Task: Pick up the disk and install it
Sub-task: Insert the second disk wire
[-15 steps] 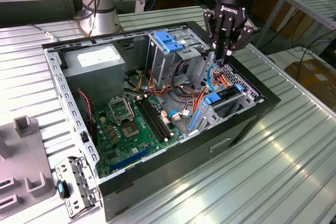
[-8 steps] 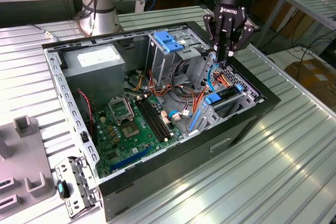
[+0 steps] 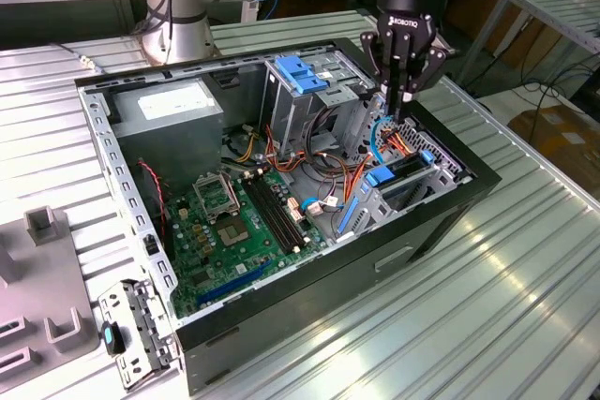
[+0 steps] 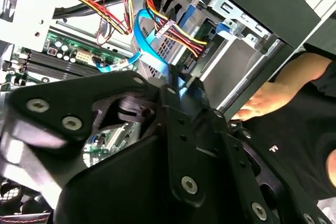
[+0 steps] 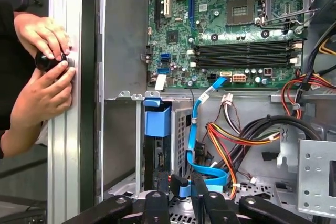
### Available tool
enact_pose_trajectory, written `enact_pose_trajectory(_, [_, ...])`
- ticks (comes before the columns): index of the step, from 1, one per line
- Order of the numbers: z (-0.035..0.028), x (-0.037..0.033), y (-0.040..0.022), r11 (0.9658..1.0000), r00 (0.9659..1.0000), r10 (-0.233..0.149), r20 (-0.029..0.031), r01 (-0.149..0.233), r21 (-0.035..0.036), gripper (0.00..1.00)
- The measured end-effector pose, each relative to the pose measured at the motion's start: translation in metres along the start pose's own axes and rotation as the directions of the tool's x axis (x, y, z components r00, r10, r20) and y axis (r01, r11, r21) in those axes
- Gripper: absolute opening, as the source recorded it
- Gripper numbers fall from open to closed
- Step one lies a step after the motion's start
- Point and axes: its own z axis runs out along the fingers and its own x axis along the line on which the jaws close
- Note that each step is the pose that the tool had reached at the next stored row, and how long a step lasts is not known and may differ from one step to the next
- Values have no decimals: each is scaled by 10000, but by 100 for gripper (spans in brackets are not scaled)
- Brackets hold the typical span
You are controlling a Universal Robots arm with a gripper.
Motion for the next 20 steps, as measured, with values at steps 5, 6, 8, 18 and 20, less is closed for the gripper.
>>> enact_pose_trajectory(5, [15,-26,0,10000,9998,-2,-204,2,-3,11])
enact_pose_trajectory(6, [17,-28,0,10000,9997,-2,-243,2,-3,11])
enact_pose_trajectory(8, [23,-36,0,10000,9994,-2,-340,2,-4,11])
enact_pose_trajectory(18, [41,-83,-1,10000,9954,-4,-960,4,-6,18])
enact_pose_trajectory(20, [42,-93,-1,10000,9942,-5,-1078,4,-8,18])
